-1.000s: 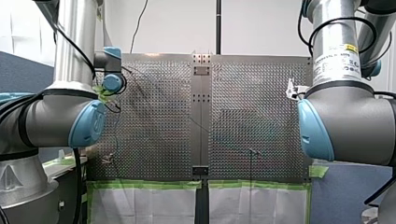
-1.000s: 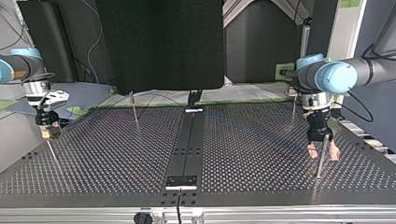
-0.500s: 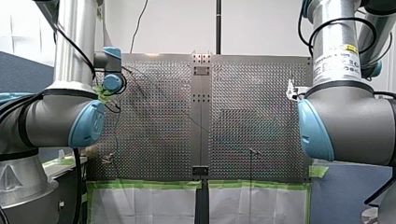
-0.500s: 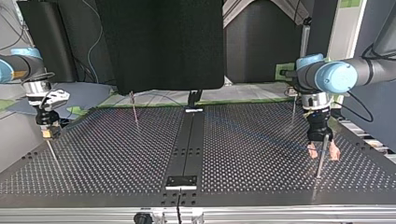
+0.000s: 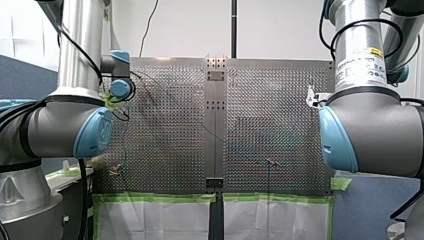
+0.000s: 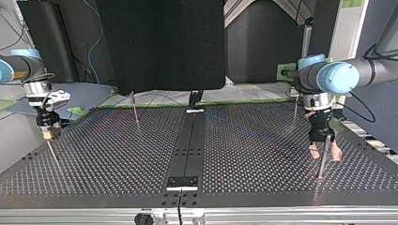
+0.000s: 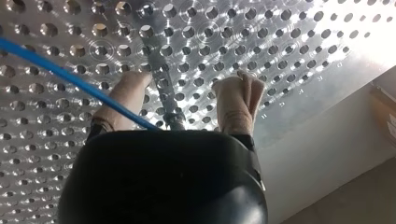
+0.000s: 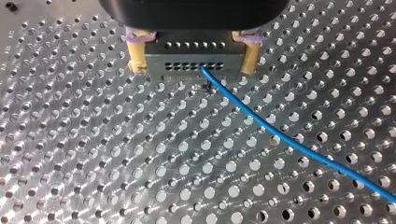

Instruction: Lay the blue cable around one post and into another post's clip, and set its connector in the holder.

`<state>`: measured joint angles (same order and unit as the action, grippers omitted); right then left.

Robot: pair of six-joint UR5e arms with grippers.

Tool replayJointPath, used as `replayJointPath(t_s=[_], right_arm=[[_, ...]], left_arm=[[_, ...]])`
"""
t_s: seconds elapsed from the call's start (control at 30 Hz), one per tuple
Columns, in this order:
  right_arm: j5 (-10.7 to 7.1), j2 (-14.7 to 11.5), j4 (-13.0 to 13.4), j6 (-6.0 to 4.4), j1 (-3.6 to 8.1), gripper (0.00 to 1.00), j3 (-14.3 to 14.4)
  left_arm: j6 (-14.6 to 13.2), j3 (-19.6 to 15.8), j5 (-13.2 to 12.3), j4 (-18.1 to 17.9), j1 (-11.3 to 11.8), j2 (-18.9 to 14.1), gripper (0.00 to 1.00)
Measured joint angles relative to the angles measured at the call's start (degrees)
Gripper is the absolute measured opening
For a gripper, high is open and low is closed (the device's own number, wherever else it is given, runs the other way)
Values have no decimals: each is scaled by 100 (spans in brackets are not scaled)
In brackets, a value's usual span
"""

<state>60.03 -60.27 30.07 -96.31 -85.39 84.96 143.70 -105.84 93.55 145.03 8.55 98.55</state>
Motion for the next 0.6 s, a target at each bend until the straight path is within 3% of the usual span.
replayJointPath(t_s=[0.6], right_arm=[[-8, 0, 11, 14, 68, 0, -9]], left_arm=[[0, 1, 0, 0, -2, 0, 100]])
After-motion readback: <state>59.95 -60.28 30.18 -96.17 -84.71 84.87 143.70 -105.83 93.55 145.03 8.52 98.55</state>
